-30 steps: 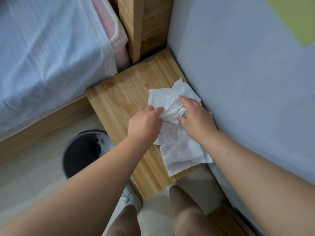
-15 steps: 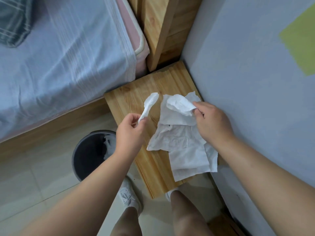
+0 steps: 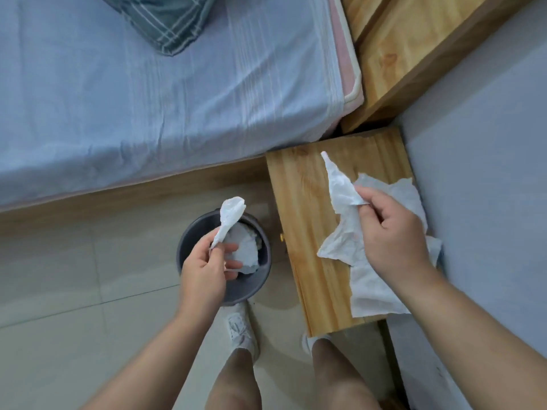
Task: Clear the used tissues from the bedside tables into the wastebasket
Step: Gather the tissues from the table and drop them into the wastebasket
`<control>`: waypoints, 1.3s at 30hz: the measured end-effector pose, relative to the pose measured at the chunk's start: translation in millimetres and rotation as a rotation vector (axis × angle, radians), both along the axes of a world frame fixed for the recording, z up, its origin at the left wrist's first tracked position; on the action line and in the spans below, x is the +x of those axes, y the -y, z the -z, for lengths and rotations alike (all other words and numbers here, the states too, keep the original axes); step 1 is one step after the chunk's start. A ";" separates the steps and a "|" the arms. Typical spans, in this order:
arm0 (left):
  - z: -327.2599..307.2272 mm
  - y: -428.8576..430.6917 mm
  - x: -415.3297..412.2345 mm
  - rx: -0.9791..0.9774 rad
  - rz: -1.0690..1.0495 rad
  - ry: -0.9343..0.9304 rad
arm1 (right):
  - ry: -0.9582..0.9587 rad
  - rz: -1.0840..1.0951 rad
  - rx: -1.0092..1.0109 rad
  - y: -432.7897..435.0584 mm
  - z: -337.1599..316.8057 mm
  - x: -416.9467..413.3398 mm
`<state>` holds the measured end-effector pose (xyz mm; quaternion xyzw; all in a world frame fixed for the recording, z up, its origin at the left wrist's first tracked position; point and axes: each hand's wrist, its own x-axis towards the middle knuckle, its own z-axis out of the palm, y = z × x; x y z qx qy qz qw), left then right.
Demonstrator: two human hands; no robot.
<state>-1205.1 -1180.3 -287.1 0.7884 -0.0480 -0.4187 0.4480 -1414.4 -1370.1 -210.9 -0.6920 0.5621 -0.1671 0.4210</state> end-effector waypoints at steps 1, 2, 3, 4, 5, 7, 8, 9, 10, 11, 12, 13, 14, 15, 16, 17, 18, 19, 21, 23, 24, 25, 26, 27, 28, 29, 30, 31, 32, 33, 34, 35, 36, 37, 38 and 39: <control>4.9 -15.2 6.5 0.037 -0.016 -0.013 | 0.016 -0.030 0.046 -13.9 7.1 13.1; 11.4 -30.1 12.8 0.082 -0.027 -0.025 | 0.011 -0.062 0.102 -27.6 17.2 26.7; 18.5 -45.1 18.1 0.134 -0.028 -0.032 | -0.009 -0.096 0.162 -42.0 29.9 39.9; 26.6 -58.4 22.8 0.188 -0.018 -0.035 | -0.035 -0.131 0.223 -55.9 44.9 52.6; 35.0 -70.8 26.7 0.241 0.001 -0.043 | -0.061 -0.163 0.287 -70.0 61.4 64.6; 53.2 -90.8 32.1 0.327 0.047 -0.084 | -0.122 -0.203 0.404 -97.3 97.0 85.7; 62.0 -98.6 33.6 0.356 0.071 -0.111 | -0.166 -0.213 0.452 -109.6 114.0 94.2; 70.3 -104.4 35.6 0.377 0.099 -0.136 | -0.213 -0.222 0.491 -119.6 129.9 101.6; 78.3 -108.7 37.7 0.393 0.127 -0.151 | -0.253 -0.232 0.522 -128.0 144.5 107.4; 85.4 -111.8 39.7 0.410 0.153 -0.157 | -0.285 -0.238 0.546 -134.8 157.8 112.0; 92.4 -113.9 42.0 0.423 0.170 -0.157 | -0.307 -0.240 0.560 -139.6 169.4 115.8; 99.1 -115.8 44.1 0.432 0.180 -0.158 | -0.320 -0.240 0.572 -143.1 179.6 118.5; 105.7 -116.8 45.8 0.437 0.186 -0.161 | -0.326 -0.241 0.591 -145.5 188.5 120.5; 111.6 -116.8 47.4 0.440 0.192 -0.171 | -0.328 -0.247 0.619 -146.2 196.2 122.3; 116.3 -115.8 48.7 0.444 0.198 -0.190 | -0.329 -0.257 0.653 -146.2 202.3 123.8; 119.7 -114.0 50.3 0.445 0.206 -0.213 | -0.331 -0.262 0.687 -145.2 207.1 124.6; 121.7 -111.6 51.3 0.443 0.214 -0.230 | -0.335 -0.264 0.709 -143.7 210.0 124.4; 122.6 -109.4 51.7 0.448 0.219 -0.238 | -0.339 -0.264 0.714 -141.4 210.7 123.1; 121.1 -106.5 49.5 0.477 0.223 -0.234 | -0.348 -0.272 0.680 -135.9 205.7 116.9; 115.2 -101.3 44.7 0.508 0.245 -0.189 | -0.332 -0.274 0.662 -130.9 191.1 107.4; 110.3 -97.8 40.3 0.515 0.269 -0.160 | -0.318 -0.284 0.664 -128.7 181.9 101.2; 104.1 -94.0 34.6 0.514 0.300 -0.122 | -0.299 -0.298 0.676 -126.2 172.0 93.6; 98.0 -88.2 26.7 0.495 0.336 -0.071 | -0.275 -0.309 0.692 -123.2 161.2 83.5; 91.0 -75.1 16.8 0.463 0.384 -0.014 | -0.251 -0.307 0.698 -115.1 148.4 69.8; 83.3 -64.4 8.6 0.437 0.414 0.034 | -0.245 -0.319 0.691 -110.0 137.4 60.9; 76.4 -56.5 2.2 0.406 0.418 0.064 | -0.248 -0.339 0.666 -106.3 128.9 55.6; 69.5 -41.5 -7.4 0.365 0.433 0.086 | -0.242 -0.333 0.628 -95.9 117.8 44.9; 62.5 -24.6 -19.6 0.324 0.457 0.098 | -0.223 -0.302 0.590 -82.2 106.4 30.9; 54.7 -7.8 -32.5 0.291 0.485 0.101 | -0.195 -0.256 0.549 -67.6 96.1 16.6; 47.7 9.3 -45.6 0.261 0.524 0.100 | -0.171 -0.199 0.507 -51.9 87.2 1.5; 41.0 27.2 -58.3 0.230 0.573 0.106 | -0.155 -0.131 0.469 -35.4 79.5 -13.7; 35.7 44.8 -70.5 0.199 0.625 0.126 | -0.150 -0.058 0.427 -18.8 73.7 -28.7; 31.7 61.6 -83.0 0.175 0.682 0.155 | -0.159 0.014 0.372 -2.5 69.5 -44.2; 29.2 77.1 -94.9 0.157 0.740 0.196 | -0.178 0.079 0.301 13.0 66.9 -59.2; 28.0 90.9 -106.2 0.141 0.801 0.251 | -0.202 0.130 0.228 26.9 66.0 -72.9; 28.2 103.0 -116.5 0.127 0.858 0.316 | -0.232 0.157 0.167 39.0 67.3 -85.6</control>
